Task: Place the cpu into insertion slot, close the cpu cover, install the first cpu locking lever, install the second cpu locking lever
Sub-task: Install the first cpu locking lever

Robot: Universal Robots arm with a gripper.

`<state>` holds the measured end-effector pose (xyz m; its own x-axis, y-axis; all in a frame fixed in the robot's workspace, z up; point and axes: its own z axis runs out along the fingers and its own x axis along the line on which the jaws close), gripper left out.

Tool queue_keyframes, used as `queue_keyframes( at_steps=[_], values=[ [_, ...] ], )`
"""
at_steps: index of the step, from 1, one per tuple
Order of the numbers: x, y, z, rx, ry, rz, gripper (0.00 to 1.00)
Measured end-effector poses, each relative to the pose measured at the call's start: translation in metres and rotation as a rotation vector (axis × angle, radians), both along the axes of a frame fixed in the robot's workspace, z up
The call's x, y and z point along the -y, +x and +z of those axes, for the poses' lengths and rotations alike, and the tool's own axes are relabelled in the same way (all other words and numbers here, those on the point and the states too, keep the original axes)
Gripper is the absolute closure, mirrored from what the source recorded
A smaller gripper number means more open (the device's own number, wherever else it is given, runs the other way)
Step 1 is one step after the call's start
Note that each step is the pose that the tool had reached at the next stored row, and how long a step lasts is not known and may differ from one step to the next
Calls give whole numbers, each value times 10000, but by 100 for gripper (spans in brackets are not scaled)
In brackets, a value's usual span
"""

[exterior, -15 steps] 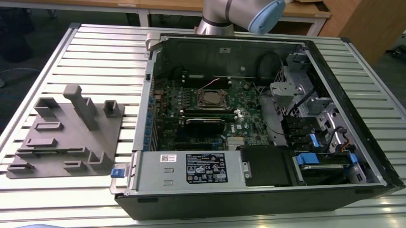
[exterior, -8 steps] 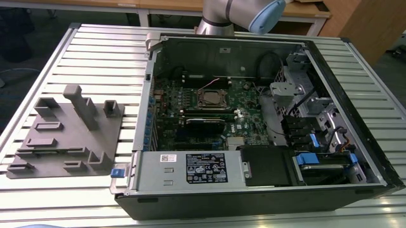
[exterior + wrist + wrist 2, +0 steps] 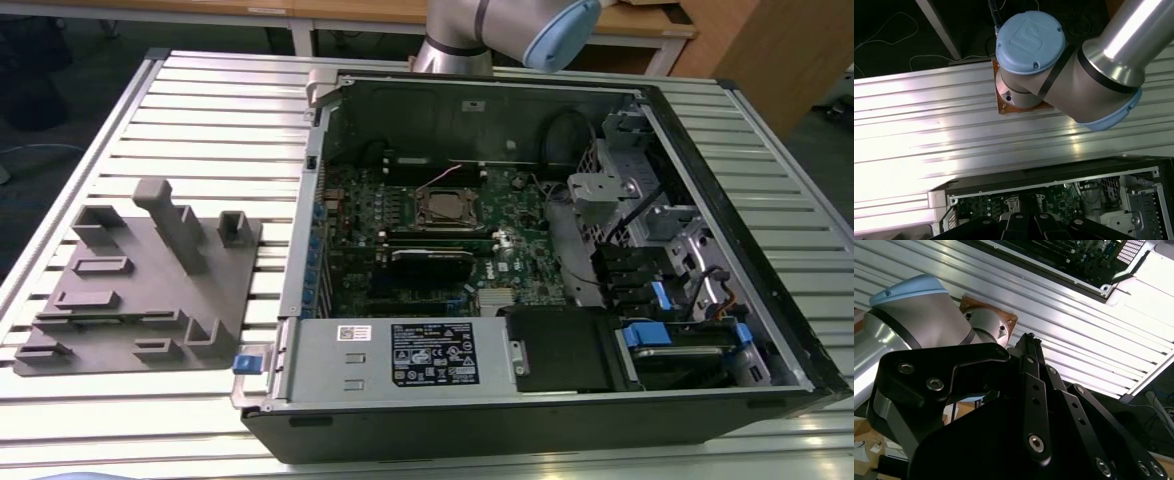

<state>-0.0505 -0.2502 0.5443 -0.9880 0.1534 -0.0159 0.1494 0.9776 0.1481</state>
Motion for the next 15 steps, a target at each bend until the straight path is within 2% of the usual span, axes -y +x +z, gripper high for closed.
queue_keyframes(
  at_steps=[15],
  values=[
    [1,0,-42,0,-7,0,89]
  ],
)
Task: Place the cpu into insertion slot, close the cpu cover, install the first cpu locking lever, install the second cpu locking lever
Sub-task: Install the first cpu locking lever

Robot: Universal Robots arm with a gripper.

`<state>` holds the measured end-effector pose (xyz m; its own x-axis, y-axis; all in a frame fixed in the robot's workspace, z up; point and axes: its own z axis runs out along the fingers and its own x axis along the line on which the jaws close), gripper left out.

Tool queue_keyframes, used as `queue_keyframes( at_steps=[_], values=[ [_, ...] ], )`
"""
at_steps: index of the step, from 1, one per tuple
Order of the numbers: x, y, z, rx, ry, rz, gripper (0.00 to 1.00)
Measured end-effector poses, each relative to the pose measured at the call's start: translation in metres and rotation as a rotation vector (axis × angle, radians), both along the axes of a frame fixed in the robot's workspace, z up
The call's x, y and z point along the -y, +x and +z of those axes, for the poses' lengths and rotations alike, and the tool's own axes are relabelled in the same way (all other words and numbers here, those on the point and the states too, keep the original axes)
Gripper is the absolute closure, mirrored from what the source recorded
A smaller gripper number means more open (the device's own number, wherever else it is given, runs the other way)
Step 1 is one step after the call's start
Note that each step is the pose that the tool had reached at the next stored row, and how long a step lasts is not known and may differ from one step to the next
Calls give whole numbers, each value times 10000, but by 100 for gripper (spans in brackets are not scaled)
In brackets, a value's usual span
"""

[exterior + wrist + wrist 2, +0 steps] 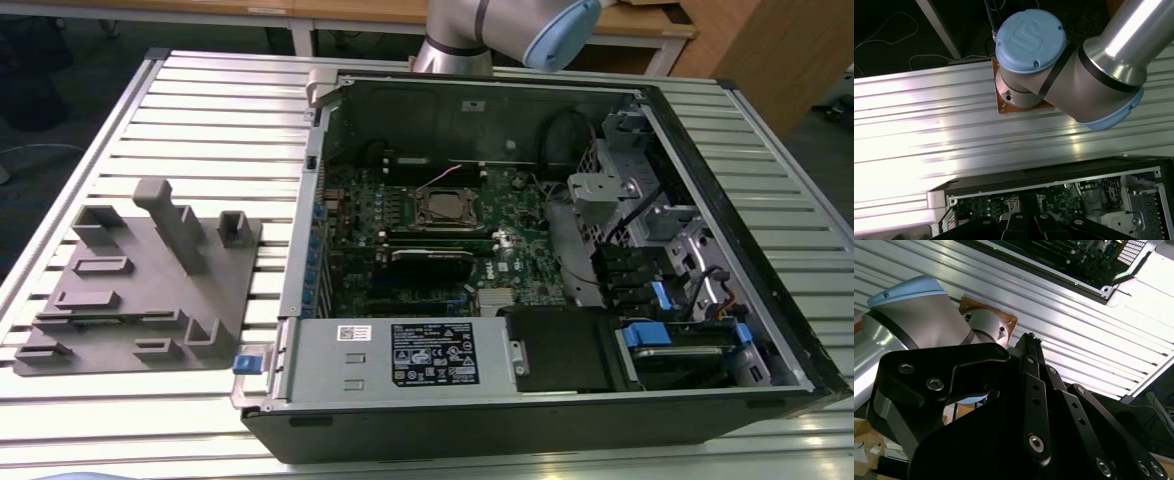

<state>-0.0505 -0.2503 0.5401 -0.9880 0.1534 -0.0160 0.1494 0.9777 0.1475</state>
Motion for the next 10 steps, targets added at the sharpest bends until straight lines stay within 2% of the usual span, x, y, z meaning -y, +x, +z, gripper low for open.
queue_keyframes(
  at_steps=[10],
  values=[
    [0,0,-21,0,-1,0,89]
  ],
)
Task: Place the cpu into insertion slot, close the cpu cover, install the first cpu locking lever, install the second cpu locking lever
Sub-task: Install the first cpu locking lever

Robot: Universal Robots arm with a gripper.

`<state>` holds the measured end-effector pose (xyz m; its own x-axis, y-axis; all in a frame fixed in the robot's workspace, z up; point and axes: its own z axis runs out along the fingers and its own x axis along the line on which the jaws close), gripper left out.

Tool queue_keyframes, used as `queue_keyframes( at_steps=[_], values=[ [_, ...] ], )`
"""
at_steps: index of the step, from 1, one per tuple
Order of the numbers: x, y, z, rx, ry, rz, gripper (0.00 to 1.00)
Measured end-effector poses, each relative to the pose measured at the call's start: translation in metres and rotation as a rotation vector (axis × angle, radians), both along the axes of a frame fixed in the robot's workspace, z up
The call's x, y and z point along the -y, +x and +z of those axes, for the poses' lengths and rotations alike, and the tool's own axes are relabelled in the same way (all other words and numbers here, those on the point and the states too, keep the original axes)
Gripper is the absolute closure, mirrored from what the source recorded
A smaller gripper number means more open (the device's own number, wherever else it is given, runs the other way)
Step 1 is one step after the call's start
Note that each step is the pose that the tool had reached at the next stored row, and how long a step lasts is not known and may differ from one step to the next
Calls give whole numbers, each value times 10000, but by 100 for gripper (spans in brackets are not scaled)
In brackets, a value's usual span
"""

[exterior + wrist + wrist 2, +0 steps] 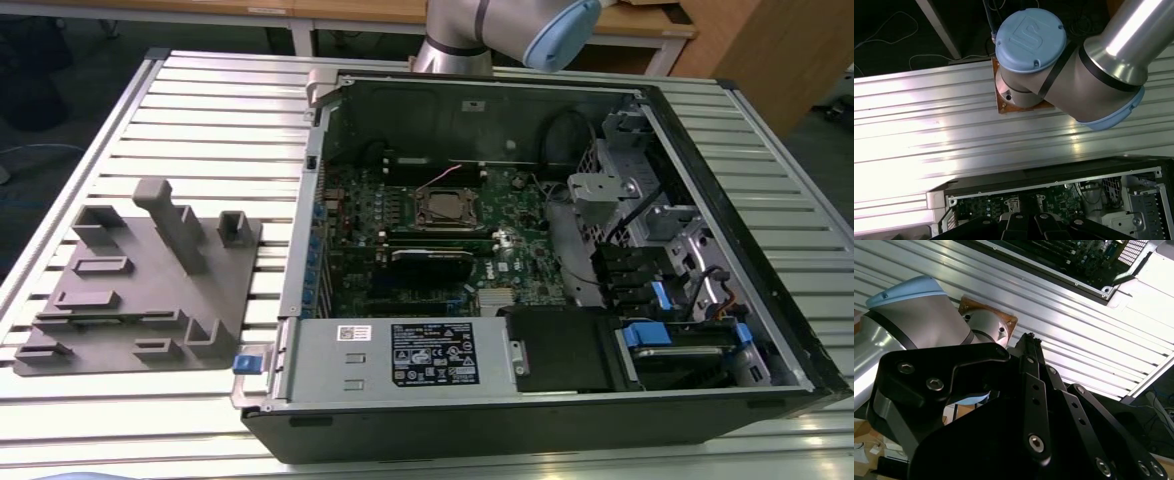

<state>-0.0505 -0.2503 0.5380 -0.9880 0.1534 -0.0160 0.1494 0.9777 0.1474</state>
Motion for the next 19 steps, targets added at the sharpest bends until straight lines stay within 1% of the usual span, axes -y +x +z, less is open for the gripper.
queue_keyframes(
  at_steps=[3,11,14,19],
  values=[
    [14,0,0,-1,-1,0,89],
    [125,0,-18,1,2,0,89],
    [150,0,-49,0,0,0,89],
    [183,0,-139,0,0,0,89]
  ],
)
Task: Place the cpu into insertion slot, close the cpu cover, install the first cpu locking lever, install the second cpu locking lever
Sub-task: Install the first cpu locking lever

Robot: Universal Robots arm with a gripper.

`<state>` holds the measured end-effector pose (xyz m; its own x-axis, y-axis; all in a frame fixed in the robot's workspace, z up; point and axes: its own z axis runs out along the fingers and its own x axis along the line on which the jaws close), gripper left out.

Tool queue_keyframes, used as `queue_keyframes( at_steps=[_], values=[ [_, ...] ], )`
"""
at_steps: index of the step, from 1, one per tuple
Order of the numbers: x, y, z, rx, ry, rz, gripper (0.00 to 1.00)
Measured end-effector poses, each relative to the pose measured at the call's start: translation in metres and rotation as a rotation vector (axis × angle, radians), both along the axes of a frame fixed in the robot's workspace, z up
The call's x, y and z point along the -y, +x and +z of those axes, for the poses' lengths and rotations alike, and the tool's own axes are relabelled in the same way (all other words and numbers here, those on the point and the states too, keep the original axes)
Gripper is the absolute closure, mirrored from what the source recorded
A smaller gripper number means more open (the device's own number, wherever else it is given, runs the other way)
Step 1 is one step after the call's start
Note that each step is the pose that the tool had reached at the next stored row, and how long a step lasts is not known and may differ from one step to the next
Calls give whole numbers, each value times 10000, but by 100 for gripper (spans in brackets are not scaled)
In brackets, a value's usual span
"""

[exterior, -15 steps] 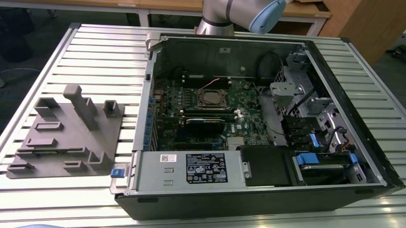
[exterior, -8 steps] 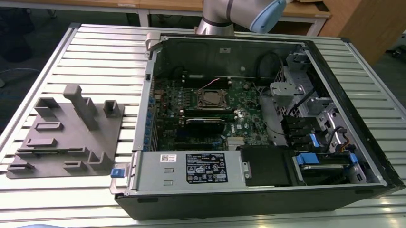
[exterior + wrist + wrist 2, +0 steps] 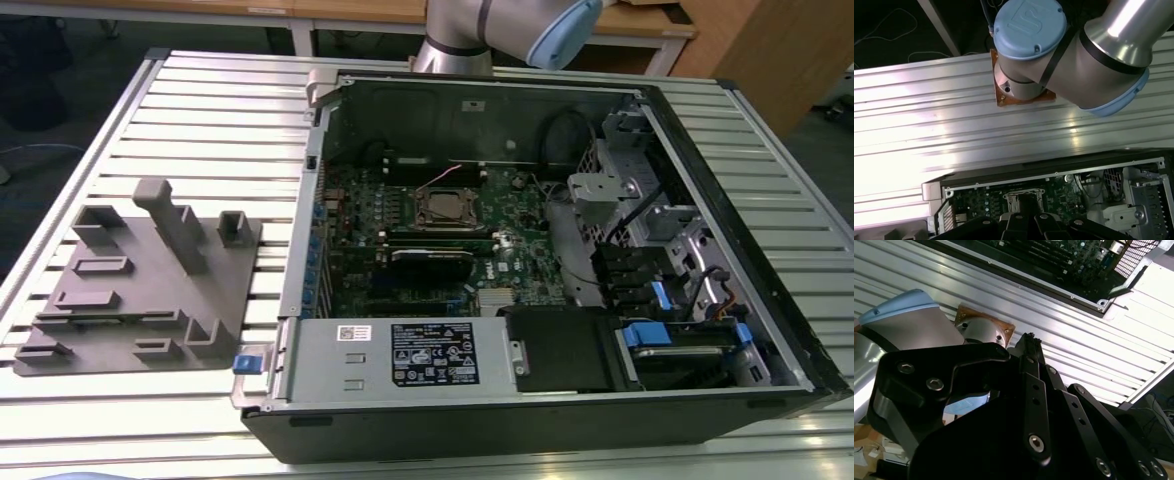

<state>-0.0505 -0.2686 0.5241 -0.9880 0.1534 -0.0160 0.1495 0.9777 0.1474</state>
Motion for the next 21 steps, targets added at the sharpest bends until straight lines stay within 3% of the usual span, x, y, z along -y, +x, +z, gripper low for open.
queue_keyframes(
  at_steps=[21],
  values=[
    [109,0,-354,0,0,-1,89]
  ],
)
